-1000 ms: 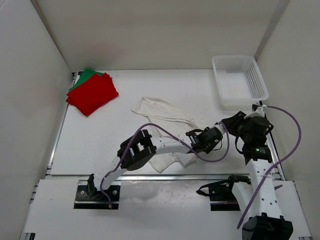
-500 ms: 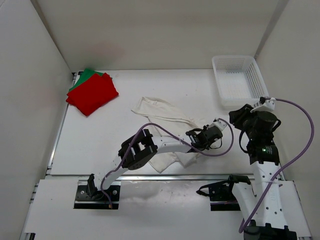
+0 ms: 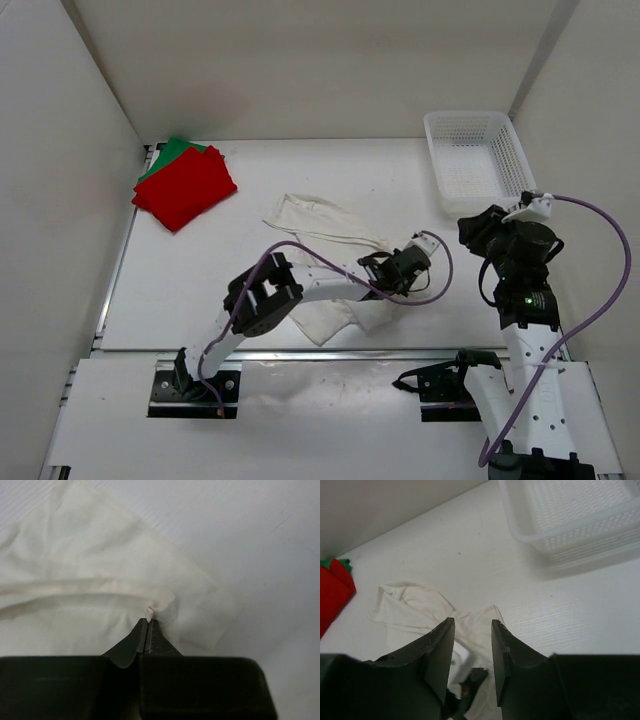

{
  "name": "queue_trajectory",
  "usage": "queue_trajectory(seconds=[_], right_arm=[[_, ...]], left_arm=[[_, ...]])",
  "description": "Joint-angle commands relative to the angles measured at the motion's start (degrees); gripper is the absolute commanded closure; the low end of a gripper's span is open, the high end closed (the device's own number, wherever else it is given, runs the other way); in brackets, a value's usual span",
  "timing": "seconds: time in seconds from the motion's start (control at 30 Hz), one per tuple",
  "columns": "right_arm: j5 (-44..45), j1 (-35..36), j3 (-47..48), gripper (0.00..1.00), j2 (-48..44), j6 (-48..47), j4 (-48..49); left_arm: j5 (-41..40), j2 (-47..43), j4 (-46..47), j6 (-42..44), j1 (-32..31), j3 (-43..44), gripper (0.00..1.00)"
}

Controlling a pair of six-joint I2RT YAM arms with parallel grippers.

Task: Fold and stack the t-shirts
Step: Flatten out the tshirt

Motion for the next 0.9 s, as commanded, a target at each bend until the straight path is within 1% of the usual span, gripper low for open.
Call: queue_trajectory(seconds=[0.0,0.03,0.07,0.1,0.13,0.17,0.2,0.23,0.27,0.3,0.33,0.37,0.4,0.47,0.53,0.57,0.6,0.67,0.7,0.73,0.8,0.83,0.87], right_arm=[[-2.05,0.95,-4.88,0.67,0.31,0.4,2.65],[-2.67,1.29,-6.29,0.66,-0.04,1.1,3.17],[-4.07,1.64,-7.43,0.66,0.39,1.8,3.96],[-5.82,2.43,-9.88,0.66,0.57,2.94,5.19],[-6.1,3.48,-11.82,0.67,0.74,3.91,5.9],[-6.28,4.36,-12.97,0.67,1.35,4.26,6.43],[-5.41,6.02,-14.72,0.67,2.06,4.88,7.3],[-3.49,9.35,-16.48,0.67,2.5,5.58,7.57],[-1.99,10.77,-17.46,0.64,3.37,5.85,8.01],[0.2,13.14,-19.03,0.59,4.25,6.55,8.53],[1.62,14.38,-20.0,0.58,5.13,6.73,9.15],[1.89,14.48,-20.71,0.54,6.18,6.99,9.24],[2.07,14.39,-22.11,0.52,7.15,7.25,9.94],[2.94,12.56,-25.62,0.51,8.03,7.61,11.6],[4.0,10.97,-28.08,0.48,8.39,7.96,12.93],[5.74,10.27,-29.58,0.47,8.65,8.31,14.33],[5.5,9.56,-30.81,0.44,9.35,8.57,15.3],[3.14,9.21,-31.17,0.44,13.72,8.92,18.72],[2.26,9.38,-30.22,0.43,15.06,8.75,19.26],[1.46,9.73,-29.77,0.42,18.29,8.4,19.61],[-0.12,11.4,-28.99,0.48,21.57,8.74,23.02],[-2.74,11.32,-28.81,0.63,23.49,9.01,24.17],[-4.94,11.49,-28.11,0.82,25.51,10.58,26.45]], left_arm=[[6.15,-15.27,4.9,-5.51,6.22,-8.65,1.0],[7.03,-19.91,6.65,-5.96,7.38,-10.69,1.0],[8.52,-22.04,7.11,-7.1,9.65,-14.54,1.0],[9.58,-27.02,8.07,-7.89,12.2,-16.32,1.0],[10.2,-31.69,8.77,-8.51,13.79,-19.9,1.0],[11.77,-36.52,8.69,-9.39,17.2,-23.77,1.0],[13.09,-39.09,9.3,-10.44,20.97,-27.46,1.0],[14.32,-44.08,9.57,-11.32,24.23,-29.41,1.0],[15.03,-48.82,9.75,-12.28,26.44,-33.0,1.0],[17.04,-51.22,9.84,-13.6,30.55,-37.12,1.0],[19.06,-55.77,10.18,-15.0,34.68,-38.99,1.0],[19.87,-60.08,10.01,-15.28,36.55,-42.75,1.0],[20.48,-64.21,10.45,-16.33,40.4,-46.18,1.0],[25.39,-69.23,10.1,-18.17,47.52,-50.6,1.0],[26.98,-73.21,9.4,-18.01,50.79,-54.37,1.0],[27.25,-74.96,8.35,-17.83,52.55,-54.74,1.0],[27.43,-76.63,7.47,-17.74,52.82,-55.61,1.0],[27.09,-78.13,5.89,-16.61,54.05,-56.32,1.0],[26.73,-79.1,4.66,-16.08,54.4,-56.15,1.0],[26.47,-80.59,3.78,-15.55,55.54,-56.58,1.0],[26.29,-82.79,1.32,-14.59,59.05,-56.15,1.0],[25.94,-84.36,0.7,-14.14,59.68,-56.41,1.0],[25.42,-85.34,-0.52,-13.1,60.73,-57.02,1.0]])
